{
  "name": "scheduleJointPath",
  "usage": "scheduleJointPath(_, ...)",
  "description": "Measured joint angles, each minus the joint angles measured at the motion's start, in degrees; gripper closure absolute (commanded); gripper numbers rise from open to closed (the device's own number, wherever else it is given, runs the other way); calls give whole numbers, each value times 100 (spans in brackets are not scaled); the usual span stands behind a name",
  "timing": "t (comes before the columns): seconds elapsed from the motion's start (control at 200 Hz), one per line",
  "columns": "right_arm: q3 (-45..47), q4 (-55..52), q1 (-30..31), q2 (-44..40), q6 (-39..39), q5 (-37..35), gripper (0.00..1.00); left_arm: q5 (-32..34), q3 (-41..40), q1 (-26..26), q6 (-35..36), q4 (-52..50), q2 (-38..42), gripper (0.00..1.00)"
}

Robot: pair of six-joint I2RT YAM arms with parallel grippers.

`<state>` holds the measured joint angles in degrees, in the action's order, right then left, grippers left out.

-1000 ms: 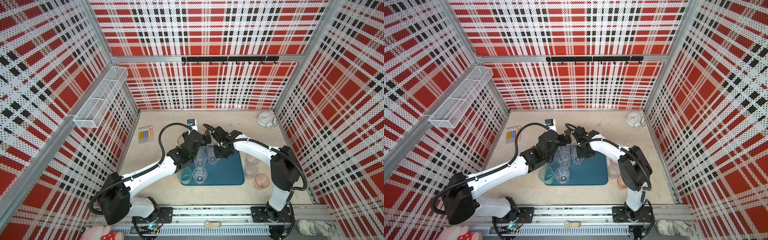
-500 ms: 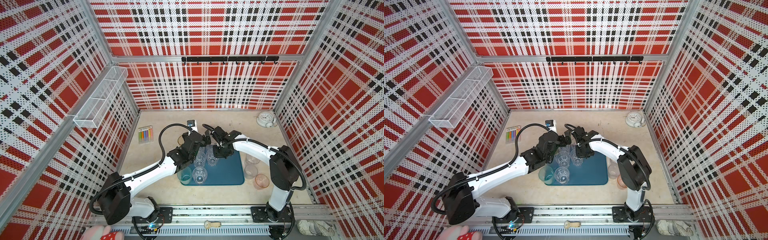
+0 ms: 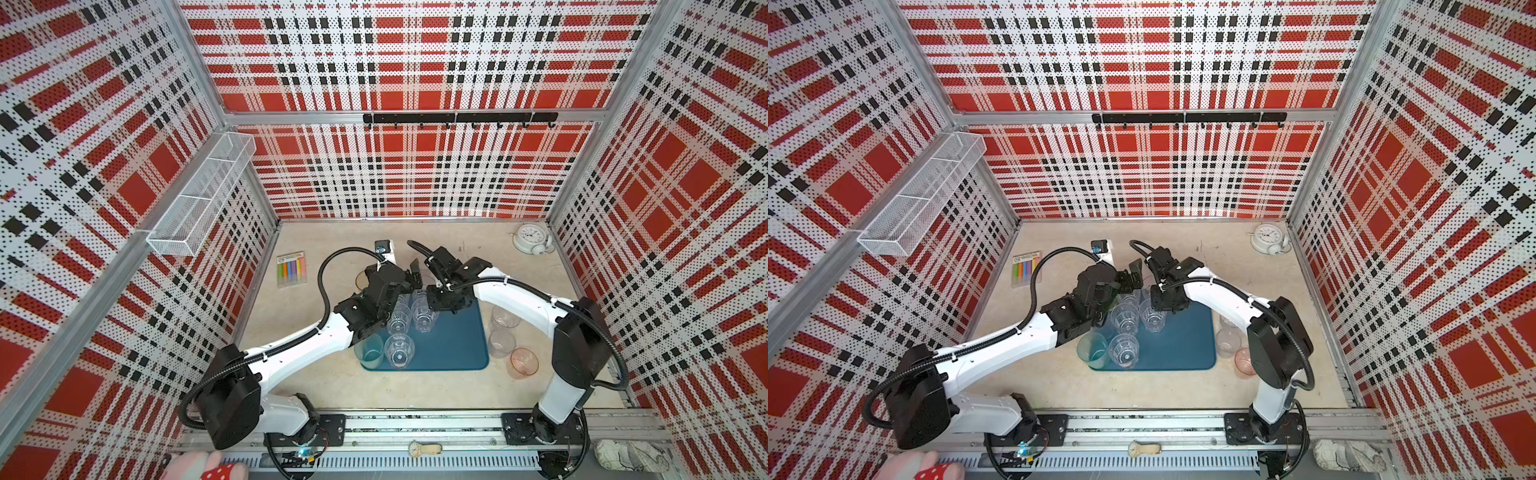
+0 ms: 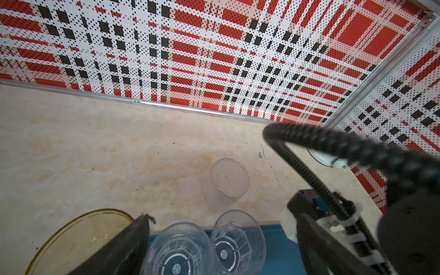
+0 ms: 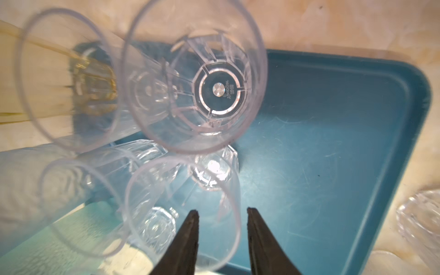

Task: Place the glasses into the tray
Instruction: Place the glass on the tray, then pick up the glass from the middle-right of the table.

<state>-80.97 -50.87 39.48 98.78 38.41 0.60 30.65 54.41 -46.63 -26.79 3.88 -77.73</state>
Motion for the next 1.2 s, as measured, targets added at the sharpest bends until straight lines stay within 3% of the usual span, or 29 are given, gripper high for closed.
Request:
scheduleJointPath(0.225, 94, 15, -356, -535, 0, -4, 59, 26, 146, -17, 22, -81, -118, 2)
scheduleJointPath(0.671, 144, 22, -595, -555, -111, 48, 53, 72, 315, 354, 129, -549, 61, 2)
scheduleJointPath(0.877, 498, -13, -1209, -815, -286, 59, 47, -70, 328, -13, 269, -455, -92, 2)
scheduleJointPath(1.197, 1443, -177, -2544, -2013, -509, 68, 41, -452, 793, -713, 516, -319, -1029, 2)
